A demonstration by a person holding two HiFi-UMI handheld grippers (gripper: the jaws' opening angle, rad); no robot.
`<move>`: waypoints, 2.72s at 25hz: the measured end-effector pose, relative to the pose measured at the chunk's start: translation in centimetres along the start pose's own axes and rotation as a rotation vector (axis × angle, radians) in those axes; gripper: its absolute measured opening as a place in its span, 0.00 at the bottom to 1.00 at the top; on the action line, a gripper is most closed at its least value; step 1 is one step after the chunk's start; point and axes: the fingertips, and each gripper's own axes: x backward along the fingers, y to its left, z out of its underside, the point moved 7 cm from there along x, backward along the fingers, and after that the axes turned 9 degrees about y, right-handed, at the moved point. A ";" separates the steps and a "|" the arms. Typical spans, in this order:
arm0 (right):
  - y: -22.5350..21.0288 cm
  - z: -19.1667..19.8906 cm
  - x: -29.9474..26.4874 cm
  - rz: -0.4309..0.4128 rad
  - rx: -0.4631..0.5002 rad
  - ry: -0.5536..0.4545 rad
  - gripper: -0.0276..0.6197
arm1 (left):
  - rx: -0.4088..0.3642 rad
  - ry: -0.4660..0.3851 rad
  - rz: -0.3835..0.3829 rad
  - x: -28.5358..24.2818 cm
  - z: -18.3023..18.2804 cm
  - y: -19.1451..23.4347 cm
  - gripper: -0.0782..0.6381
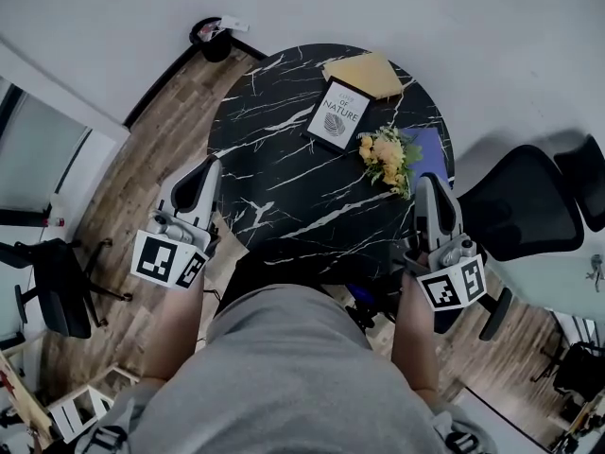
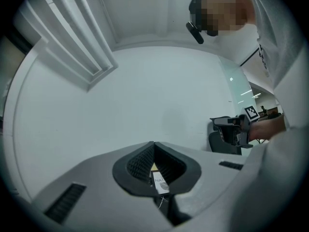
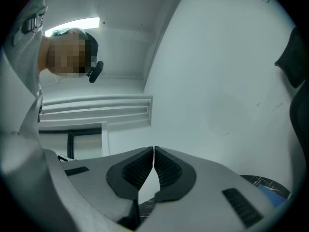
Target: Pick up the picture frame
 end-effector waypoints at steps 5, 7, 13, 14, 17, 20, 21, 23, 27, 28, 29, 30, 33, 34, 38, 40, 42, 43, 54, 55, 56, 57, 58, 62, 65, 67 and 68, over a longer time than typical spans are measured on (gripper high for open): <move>-0.3 0.4 -0.8 0.014 -0.016 0.008 0.09 | 0.005 0.013 0.021 -1.3 0.1 0.8 0.12; -0.5 0.4 -1.0 0.034 -0.019 0.010 0.09 | 0.007 0.021 0.042 -2.1 0.1 1.2 0.12; -0.7 0.4 -1.3 0.123 -0.027 0.003 0.09 | -0.010 0.040 0.123 -5.0 -0.4 3.0 0.12; -0.6 0.4 -1.5 0.133 -0.023 0.007 0.09 | -0.012 0.039 0.137 -5.6 -0.5 3.3 0.12; -0.2 0.6 -2.1 0.162 -0.017 0.020 0.09 | -0.013 0.036 0.180 -7.1 -1.0 4.1 0.12; -0.1 0.9 -2.6 0.193 -0.027 0.017 0.09 | -0.023 0.033 0.223 -8.4 -1.4 4.7 0.12; -0.1 1.0 -2.8 0.201 -0.033 0.016 0.09 | -0.025 0.033 0.234 -8.8 -1.5 4.9 0.12; -0.1 1.2 -3.3 0.211 -0.049 0.019 0.09 | -0.025 0.037 0.253 -9.6 -1.5 5.4 0.12; -0.6 1.7 -4.5 0.241 -0.068 0.023 0.09 | -0.020 0.048 0.282 -11.0 -1.3 6.4 0.12; -0.8 1.8 -4.9 0.247 -0.072 0.025 0.09 | -0.018 0.052 0.289 -11.3 -1.2 6.6 0.12; -1.0 1.8 -5.3 0.251 -0.074 0.027 0.09 | -0.016 0.055 0.295 -11.7 -1.1 6.8 0.12; -1.2 1.9 -5.7 0.253 -0.076 0.029 0.09 | -0.014 0.057 0.300 -11.9 -1.1 7.0 0.12; -1.5 1.6 -6.7 0.260 -0.078 0.031 0.09 | -0.010 0.064 0.312 -12.9 -0.9 7.6 0.12; -1.7 1.5 -6.9 0.264 -0.076 0.031 0.09 | -0.010 0.066 0.313 -13.2 -0.9 7.8 0.12; -2.6 1.7 -7.6 0.286 -0.070 0.046 0.09 | -0.018 0.084 0.307 -14.7 -0.5 8.8 0.12; -3.2 2.0 -7.7 0.305 -0.073 0.050 0.09 | -0.016 0.090 0.310 -15.4 -0.4 9.2 0.12; -3.8 2.2 -7.8 0.323 -0.076 0.056 0.09 | -0.014 0.095 0.315 -16.1 -0.2 9.6 0.12; -4.0 2.3 -7.9 0.330 -0.079 0.061 0.09 | -0.014 0.097 0.317 -16.5 -0.1 9.8 0.12; -7.6 3.6 -9.6 0.365 -0.086 0.096 0.09 | 0.004 0.114 0.334 -20.8 1.0 10.2 0.12; -7.9 3.8 -9.8 0.365 -0.088 0.099 0.09 | 0.005 0.116 0.337 -21.2 1.1 10.1 0.12; -8.2 4.0 -10.1 0.364 -0.092 0.103 0.09 | 0.007 0.119 0.339 -21.5 1.2 10.1 0.12; -8.4 4.3 -10.3 0.362 -0.097 0.107 0.09 | 0.008 0.122 0.341 -21.9 1.4 10.1 0.12; -8.7 4.6 -10.6 0.358 -0.103 0.114 0.09 | 0.010 0.126 0.343 -22.2 1.5 10.1 0.12; -9.5 6.1 -11.6 0.350 -0.125 0.145 0.09 | 0.016 0.142 0.356 -23.6 2.2 9.8 0.12; -10.0 6.9 -12.1 0.345 -0.133 0.166 0.09 | 0.018 0.147 0.367 -24.4 2.6 9.5 0.12; -10.4 7.4 -12.5 0.342 -0.137 0.182 0.09 | 0.021 0.150 0.373 -25.0 2.9 9.4 0.12; -10.6 7.6 -12.6 0.344 -0.138 0.190 0.09 | 0.022 0.152 0.376 -25.2 3.0 9.3 0.12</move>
